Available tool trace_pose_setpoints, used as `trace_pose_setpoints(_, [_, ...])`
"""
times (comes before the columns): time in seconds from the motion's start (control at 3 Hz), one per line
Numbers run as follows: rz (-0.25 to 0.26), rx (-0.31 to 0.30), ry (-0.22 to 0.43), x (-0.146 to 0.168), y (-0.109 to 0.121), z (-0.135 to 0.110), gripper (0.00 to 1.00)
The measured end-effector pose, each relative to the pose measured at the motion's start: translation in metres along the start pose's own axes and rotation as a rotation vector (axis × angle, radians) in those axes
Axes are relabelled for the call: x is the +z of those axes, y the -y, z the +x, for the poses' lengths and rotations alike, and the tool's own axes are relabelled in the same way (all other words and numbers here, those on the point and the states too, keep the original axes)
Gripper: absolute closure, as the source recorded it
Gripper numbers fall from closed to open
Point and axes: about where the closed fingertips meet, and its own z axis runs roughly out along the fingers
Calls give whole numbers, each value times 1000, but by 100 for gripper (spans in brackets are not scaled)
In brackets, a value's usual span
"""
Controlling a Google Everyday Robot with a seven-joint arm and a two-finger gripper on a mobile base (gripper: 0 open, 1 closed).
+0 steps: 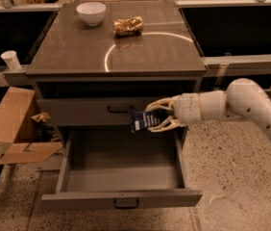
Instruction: Pick rxbar blueberry from middle drawer and place on counter
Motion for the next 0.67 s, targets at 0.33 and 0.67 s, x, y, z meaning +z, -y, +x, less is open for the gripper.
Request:
trace_pose_setpoints(0.33, [33,-90,-30,-33,42,-45,100])
trace_pose_setpoints(0.67, [33,-90,-30,-33,42,-45,100])
